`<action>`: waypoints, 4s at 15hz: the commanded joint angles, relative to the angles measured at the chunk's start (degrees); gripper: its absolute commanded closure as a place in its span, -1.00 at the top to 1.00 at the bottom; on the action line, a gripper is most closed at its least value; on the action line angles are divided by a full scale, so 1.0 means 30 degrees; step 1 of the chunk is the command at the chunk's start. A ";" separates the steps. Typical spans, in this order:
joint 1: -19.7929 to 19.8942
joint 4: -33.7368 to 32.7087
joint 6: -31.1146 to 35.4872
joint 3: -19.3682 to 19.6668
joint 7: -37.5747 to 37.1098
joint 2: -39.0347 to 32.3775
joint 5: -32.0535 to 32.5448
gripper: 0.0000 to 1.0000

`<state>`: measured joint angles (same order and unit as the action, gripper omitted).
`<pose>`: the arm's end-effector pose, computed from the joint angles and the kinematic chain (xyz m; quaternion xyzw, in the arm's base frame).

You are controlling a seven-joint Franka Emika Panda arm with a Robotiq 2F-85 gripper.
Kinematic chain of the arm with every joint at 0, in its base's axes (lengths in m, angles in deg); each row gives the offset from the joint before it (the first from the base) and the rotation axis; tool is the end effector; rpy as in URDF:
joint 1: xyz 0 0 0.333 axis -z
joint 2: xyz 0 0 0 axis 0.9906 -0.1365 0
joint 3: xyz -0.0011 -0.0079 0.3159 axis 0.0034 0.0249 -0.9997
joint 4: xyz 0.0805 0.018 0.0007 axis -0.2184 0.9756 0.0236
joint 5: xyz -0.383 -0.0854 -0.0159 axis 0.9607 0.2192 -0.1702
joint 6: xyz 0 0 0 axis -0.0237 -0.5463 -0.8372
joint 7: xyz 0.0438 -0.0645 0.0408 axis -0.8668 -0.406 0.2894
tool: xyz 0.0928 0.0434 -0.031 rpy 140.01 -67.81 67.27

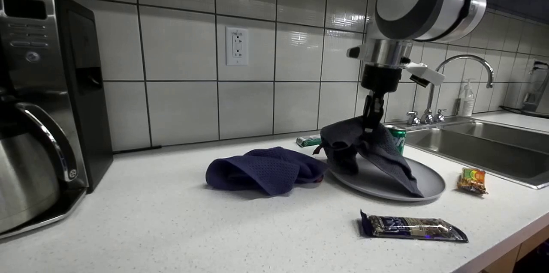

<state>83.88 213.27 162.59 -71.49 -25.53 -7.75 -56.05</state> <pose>0.5306 0.0022 0.3054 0.9000 0.4290 0.0695 0.0344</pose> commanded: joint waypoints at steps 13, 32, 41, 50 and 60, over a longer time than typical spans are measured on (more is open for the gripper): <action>-0.1631 -0.4378 -0.0087 -0.1508 -0.1050 -0.2635 0.0418 -0.96; -0.2478 -0.9682 -0.1272 -0.2934 -0.1383 -0.6140 0.1068 -0.96; -0.2258 -0.9331 -0.2144 -0.3008 -0.1074 -0.6126 0.0907 -0.23; -0.1160 -0.7661 -0.4943 -0.3019 -0.0106 -0.4506 0.0005 1.00; -0.0728 -0.7077 -0.6867 -0.1858 -0.0666 -0.3653 0.0372 1.00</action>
<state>81.81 192.14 142.03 -77.14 -27.53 -18.66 -54.91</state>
